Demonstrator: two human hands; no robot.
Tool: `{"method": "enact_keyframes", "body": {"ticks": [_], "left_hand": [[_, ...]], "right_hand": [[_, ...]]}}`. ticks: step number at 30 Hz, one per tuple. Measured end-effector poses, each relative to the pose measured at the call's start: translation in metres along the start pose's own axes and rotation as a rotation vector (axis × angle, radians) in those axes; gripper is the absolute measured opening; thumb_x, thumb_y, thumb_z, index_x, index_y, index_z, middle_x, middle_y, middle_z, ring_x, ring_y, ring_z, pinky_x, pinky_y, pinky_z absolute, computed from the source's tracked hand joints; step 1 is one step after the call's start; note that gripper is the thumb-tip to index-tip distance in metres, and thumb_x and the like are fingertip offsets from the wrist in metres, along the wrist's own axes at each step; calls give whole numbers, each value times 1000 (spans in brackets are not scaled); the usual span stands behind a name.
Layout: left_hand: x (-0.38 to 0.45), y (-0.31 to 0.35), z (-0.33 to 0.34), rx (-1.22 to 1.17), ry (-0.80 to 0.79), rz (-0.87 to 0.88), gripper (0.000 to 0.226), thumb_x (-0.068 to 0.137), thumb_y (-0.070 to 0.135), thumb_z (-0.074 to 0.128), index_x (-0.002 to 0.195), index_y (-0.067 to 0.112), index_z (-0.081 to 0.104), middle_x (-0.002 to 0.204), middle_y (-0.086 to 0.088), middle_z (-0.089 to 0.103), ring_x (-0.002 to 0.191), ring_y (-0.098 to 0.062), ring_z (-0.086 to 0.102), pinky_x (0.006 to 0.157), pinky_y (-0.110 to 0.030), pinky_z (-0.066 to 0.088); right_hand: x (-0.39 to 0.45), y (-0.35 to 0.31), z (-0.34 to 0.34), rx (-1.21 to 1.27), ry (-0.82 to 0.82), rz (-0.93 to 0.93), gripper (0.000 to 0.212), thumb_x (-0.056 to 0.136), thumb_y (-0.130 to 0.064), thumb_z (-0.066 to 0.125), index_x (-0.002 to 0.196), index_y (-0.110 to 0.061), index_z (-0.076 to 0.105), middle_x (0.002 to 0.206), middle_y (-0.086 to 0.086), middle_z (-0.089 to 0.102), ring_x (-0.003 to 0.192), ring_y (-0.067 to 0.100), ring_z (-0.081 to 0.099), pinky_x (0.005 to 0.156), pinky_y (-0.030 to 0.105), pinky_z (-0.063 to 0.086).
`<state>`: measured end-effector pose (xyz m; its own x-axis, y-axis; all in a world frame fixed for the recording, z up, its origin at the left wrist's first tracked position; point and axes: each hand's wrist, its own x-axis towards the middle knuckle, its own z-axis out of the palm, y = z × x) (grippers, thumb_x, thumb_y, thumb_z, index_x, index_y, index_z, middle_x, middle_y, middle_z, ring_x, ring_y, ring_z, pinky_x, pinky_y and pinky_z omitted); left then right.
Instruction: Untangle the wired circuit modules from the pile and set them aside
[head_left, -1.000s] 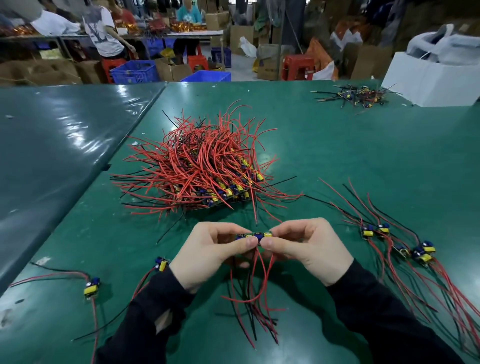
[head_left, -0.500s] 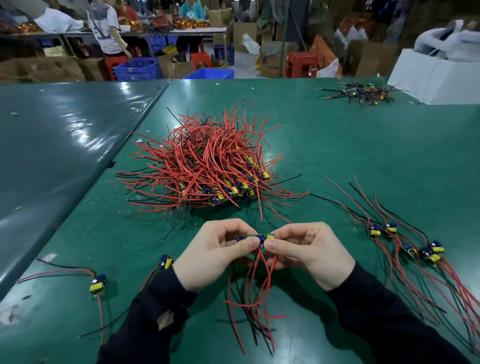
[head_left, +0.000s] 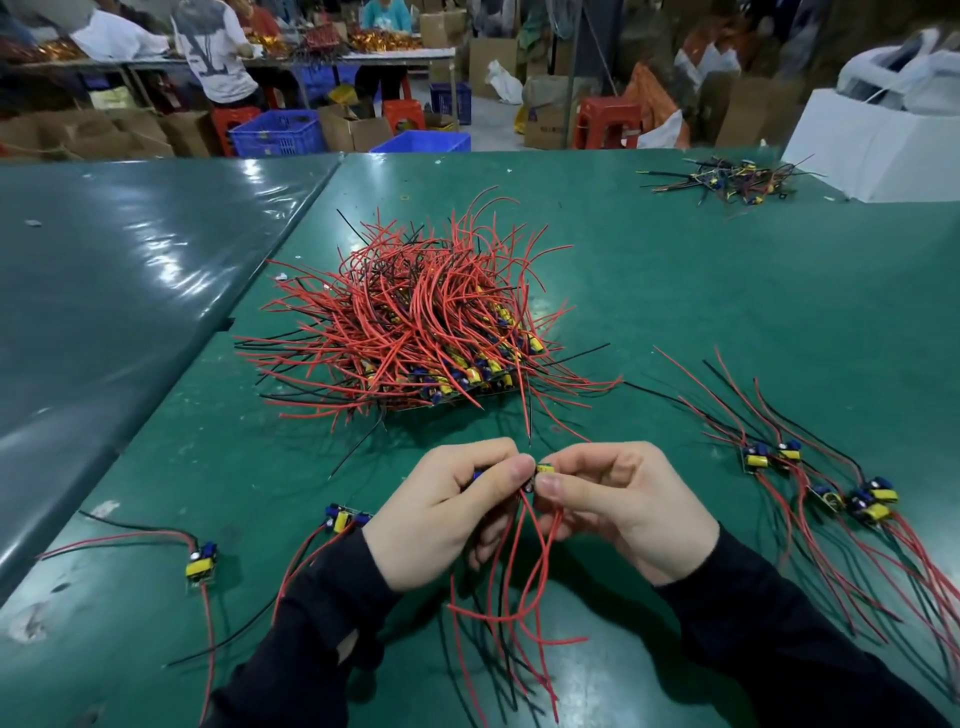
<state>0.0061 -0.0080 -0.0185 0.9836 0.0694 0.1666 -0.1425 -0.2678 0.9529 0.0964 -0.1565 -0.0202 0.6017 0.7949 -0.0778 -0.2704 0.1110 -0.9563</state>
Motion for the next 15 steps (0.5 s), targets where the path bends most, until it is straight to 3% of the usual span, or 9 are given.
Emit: {"method": "enact_keyframes", "body": {"ticks": [6, 15], "left_hand": [[1, -2, -1, -18, -16, 10, 33, 92, 32, 43, 66, 12, 42, 48, 7, 43, 41, -15, 39, 44, -23, 35], [2, -6, -4, -63, -50, 8, 38, 92, 38, 43, 68, 9, 44, 49, -4, 46, 39, -18, 43, 42, -22, 39]], "right_hand": [[0, 2, 1, 56, 0, 47, 15, 55, -17, 74, 65, -6, 73, 58, 9, 66, 47, 16, 63, 45, 19, 48], [0, 2, 2, 80, -4, 53, 17, 54, -18, 75, 65, -6, 73, 59, 9, 65, 47, 16, 62, 45, 18, 47]]}}
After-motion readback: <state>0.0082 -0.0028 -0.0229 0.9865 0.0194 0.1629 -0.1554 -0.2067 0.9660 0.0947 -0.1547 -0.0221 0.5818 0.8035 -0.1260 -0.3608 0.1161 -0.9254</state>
